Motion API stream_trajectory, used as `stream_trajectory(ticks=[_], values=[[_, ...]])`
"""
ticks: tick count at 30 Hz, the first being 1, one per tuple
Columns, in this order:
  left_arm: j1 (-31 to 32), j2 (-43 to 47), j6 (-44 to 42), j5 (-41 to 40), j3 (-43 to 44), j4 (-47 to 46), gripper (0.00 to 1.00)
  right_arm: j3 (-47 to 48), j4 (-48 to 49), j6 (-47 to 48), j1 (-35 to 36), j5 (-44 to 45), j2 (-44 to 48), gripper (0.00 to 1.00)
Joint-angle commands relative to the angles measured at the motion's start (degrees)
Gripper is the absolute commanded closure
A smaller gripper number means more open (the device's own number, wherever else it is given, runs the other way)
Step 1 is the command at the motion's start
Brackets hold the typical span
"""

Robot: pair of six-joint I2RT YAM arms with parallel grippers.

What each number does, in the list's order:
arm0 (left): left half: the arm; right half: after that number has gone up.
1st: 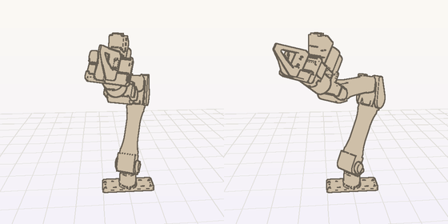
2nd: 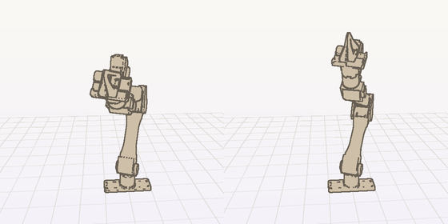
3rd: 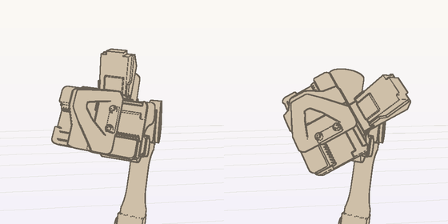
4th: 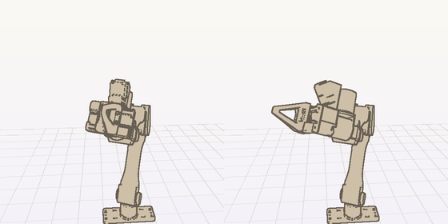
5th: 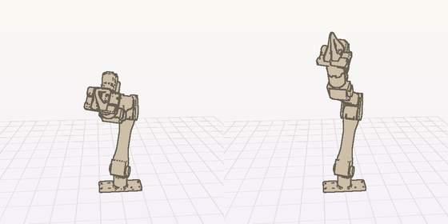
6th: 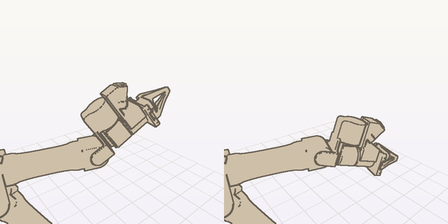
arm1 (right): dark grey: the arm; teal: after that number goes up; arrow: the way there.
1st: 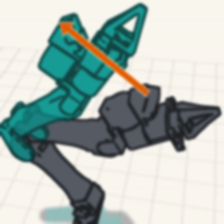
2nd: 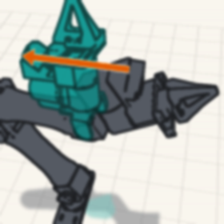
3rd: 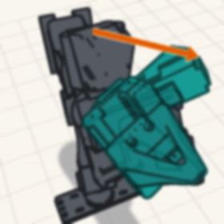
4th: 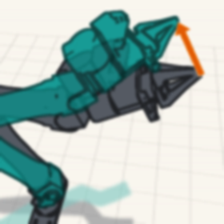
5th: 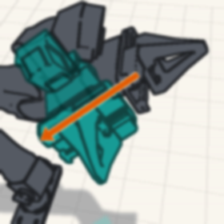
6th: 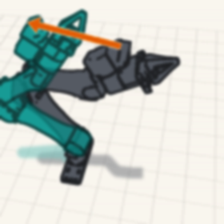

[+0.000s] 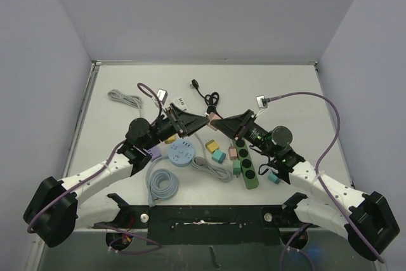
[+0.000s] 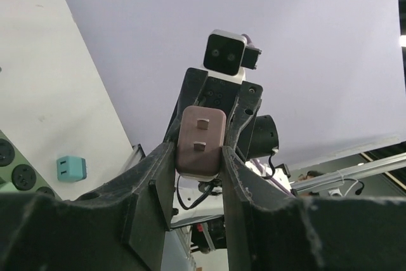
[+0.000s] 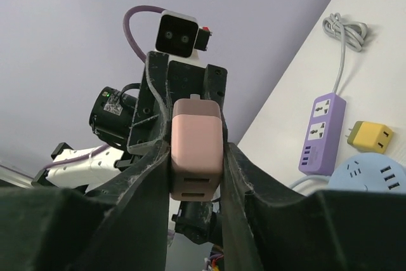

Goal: Insert the plug

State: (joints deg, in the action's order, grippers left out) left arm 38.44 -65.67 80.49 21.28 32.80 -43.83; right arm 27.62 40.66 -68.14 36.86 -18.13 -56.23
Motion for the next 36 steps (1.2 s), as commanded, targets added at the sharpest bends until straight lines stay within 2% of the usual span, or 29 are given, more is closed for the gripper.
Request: stream_trajectory(ticks=[1, 4, 8, 14, 18, 23, 29, 36], values=[[-0.2, 2.4, -4.4, -1.8, 0.3, 4.4, 0.59, 0.8, 2.3, 1.9, 0.4, 1.6, 0.5, 0.79], [-0.4, 5.1, -11.0, -5.5, 0.1, 13.7, 0.44, 3.3, -11.8, 6.2, -0.1, 1.6, 3.0, 0.81], [-2.5, 9.7, -19.8, -10.1, -0.7, 26.8, 0.3, 9.2, -35.5, 13.5, -0.7, 3.7, 5.7, 0.82], [-9.5, 18.6, -33.9, -11.1, 0.2, 43.0, 0.28, 21.6, -67.3, 24.9, -3.5, 6.5, 0.1, 0.82], [-10.7, 22.4, -44.0, -14.3, 2.8, 53.4, 0.28, 28.4, -83.3, 30.2, -5.3, 12.2, -5.8, 0.82], [-10.9, 23.8, -49.5, -17.0, 4.6, 60.5, 0.28, 35.4, -92.4, 35.2, -8.0, 15.4, -13.9, 0.81], [-10.9, 24.3, -51.5, -17.1, 5.8, 62.7, 0.28, 41.4, -98.8, 40.0, -8.3, 17.7, -24.8, 0.84], [-10.9, 26.2, -51.4, -16.5, 5.5, 63.6, 0.28, 46.0, -100.4, 43.3, -8.3, 18.9, -31.5, 0.87]])
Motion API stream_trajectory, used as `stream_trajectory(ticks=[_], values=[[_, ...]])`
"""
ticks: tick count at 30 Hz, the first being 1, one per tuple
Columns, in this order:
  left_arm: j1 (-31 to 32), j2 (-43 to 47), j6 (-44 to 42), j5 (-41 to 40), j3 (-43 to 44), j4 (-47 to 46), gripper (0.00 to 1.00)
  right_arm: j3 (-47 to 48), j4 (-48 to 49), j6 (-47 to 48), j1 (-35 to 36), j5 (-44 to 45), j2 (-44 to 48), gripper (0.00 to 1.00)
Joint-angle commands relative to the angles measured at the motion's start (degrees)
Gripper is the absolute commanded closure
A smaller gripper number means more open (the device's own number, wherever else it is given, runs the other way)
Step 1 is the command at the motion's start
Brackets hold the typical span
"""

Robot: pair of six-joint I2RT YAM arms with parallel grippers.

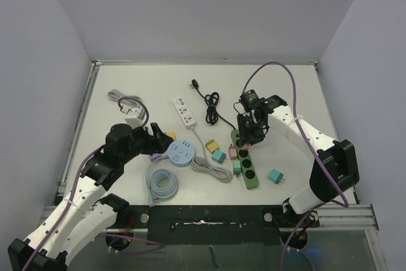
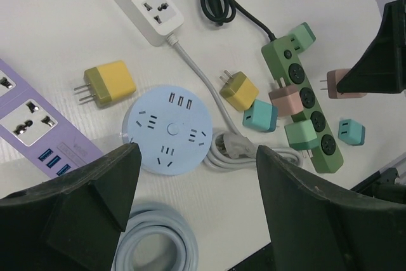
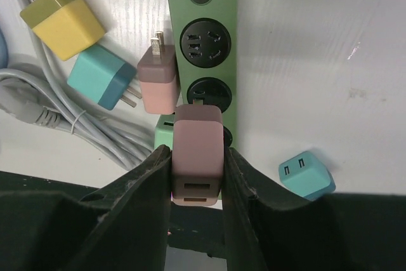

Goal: Insert the plug

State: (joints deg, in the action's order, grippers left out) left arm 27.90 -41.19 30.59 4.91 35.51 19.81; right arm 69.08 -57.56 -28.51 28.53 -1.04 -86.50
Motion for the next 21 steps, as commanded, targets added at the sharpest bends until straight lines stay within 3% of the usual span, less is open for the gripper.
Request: stream_trajectory(ticks=[1, 6, 12, 21], values=[[-0.4, 1.9, -1.3, 0.0, 2.9, 0.7, 0.28, 5.2, -2.1, 4.1, 0.0, 2.0, -2.1, 0.87], [-0.2, 4.7, -0.7, 1.0, 2.5, 5.3, 0.28, 8.0, -0.8, 6.5, -0.5, 2.4, -7.1, 0.88], [0.0, 9.4, 0.0, -0.7, 0.1, 3.6, 0.28, 9.2, 1.0, 9.1, -1.7, 0.1, -10.9, 0.9], [0.0, 8.9, -0.2, -1.7, 0.3, 3.8, 0.28, 8.5, 2.2, 11.5, -2.0, -3.3, -13.1, 0.91]])
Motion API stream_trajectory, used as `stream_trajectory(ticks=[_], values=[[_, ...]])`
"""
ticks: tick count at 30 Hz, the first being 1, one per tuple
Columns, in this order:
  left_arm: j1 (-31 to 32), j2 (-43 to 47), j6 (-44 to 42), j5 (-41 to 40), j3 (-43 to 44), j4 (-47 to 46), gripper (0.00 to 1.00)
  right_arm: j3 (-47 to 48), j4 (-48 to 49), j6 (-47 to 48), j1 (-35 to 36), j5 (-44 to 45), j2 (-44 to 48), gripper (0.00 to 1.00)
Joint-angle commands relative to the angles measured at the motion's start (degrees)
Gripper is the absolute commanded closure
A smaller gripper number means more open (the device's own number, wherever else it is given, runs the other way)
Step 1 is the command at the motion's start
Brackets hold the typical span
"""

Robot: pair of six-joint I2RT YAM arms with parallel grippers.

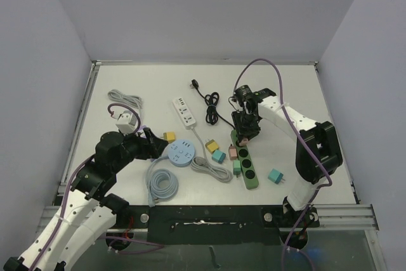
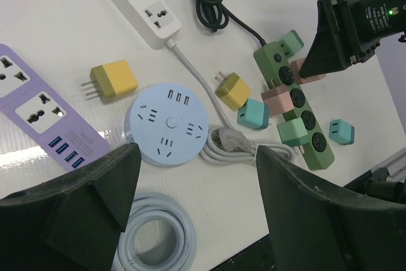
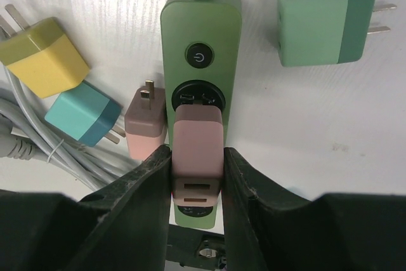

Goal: Insert the plug

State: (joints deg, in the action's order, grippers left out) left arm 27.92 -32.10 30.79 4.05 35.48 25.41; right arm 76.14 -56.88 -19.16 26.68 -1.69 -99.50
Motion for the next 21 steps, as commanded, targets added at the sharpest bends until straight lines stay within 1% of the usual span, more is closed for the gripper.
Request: stream_trajectory(ticks=[1, 7, 12, 17, 21], values=[[0.0, -0.4, -0.5, -1.0, 0.2, -1.8, 0.28, 1.2, 1.8, 2.3, -0.1, -3.6, -0.1, 0.91], [0.0, -0.5, -0.5, -1.1, 0.3, -1.9, 0.28, 0.8, 1.7, 3.1, -0.2, -5.2, -0.8, 0.92], [0.0, -0.7, -0.5, -1.3, 0.2, -1.9, 0.28, 1.5, -0.7, 2.9, -0.2, -0.2, -1.7, 0.92], [0.0, -0.9, -0.6, -1.4, 0.3, -1.9, 0.28, 1.0, -0.8, 2.3, 0.1, 1.7, -4.4, 0.92], [0.0, -0.9, -0.6, -1.6, 0.3, -1.9, 0.28, 0.1, 1.1, 1.9, 0.3, 2.0, -6.9, 0.94]])
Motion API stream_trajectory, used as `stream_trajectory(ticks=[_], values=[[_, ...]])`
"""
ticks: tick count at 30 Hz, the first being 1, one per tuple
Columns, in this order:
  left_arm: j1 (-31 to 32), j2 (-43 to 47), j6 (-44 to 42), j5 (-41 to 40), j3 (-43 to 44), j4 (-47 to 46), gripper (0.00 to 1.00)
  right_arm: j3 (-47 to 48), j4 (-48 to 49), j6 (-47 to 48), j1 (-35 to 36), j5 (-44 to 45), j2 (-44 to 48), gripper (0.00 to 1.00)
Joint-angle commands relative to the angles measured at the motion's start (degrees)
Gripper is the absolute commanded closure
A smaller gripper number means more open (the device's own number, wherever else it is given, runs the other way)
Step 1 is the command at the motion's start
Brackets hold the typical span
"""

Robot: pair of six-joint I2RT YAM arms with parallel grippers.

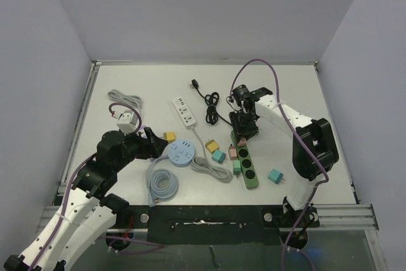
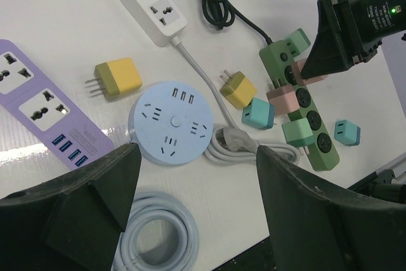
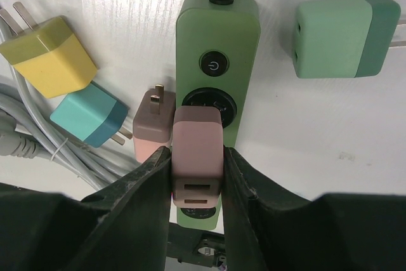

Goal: Insert the plug

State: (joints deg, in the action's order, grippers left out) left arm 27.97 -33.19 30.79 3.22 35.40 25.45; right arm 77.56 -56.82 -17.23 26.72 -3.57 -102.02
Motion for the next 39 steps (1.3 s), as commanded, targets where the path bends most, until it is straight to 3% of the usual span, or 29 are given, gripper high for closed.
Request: stream_trajectory(ticks=[1, 6, 16, 21, 26, 29, 35, 39], values=[[0.0, 0.2, -0.6, -0.8, 0.4, -1.9, 0.28, -1.6, 1.3, -0.2, 0.4, 4.1, -4.9, 0.94], [0.0, 0.2, -0.6, -1.1, 0.4, -1.8, 0.28, -4.0, 3.3, -2.1, 1.2, 6.6, -7.9, 1.0], [0.0, -0.2, -0.6, -1.4, 0.4, -1.7, 0.28, -4.5, 6.0, -8.1, 4.8, 17.7, -10.7, 1.0], [0.0, -0.3, -0.6, -1.6, 0.4, -1.6, 0.28, -6.6, 9.0, -8.1, 5.1, 17.9, -8.5, 1.0], [0.0, -0.8, -0.6, -1.5, 0.5, -1.7, 0.28, -8.5, 12.1, -7.5, 2.6, 11.9, -4.3, 1.0], [-0.1, -1.0, -0.6, -1.6, 0.5, -1.6, 0.28, -7.4, 11.8, -7.4, 2.4, 10.0, -2.6, 0.93], [-0.1, -1.8, -0.6, -1.4, 0.6, -1.5, 0.28, -2.1, 10.3, -10.1, 2.4, 8.0, 3.5, 0.62], [-0.1, -2.4, -0.6, -1.3, 0.7, -1.5, 0.28, -1.7, 9.5, -11.1, 2.5, 8.7, 7.0, 0.52]])
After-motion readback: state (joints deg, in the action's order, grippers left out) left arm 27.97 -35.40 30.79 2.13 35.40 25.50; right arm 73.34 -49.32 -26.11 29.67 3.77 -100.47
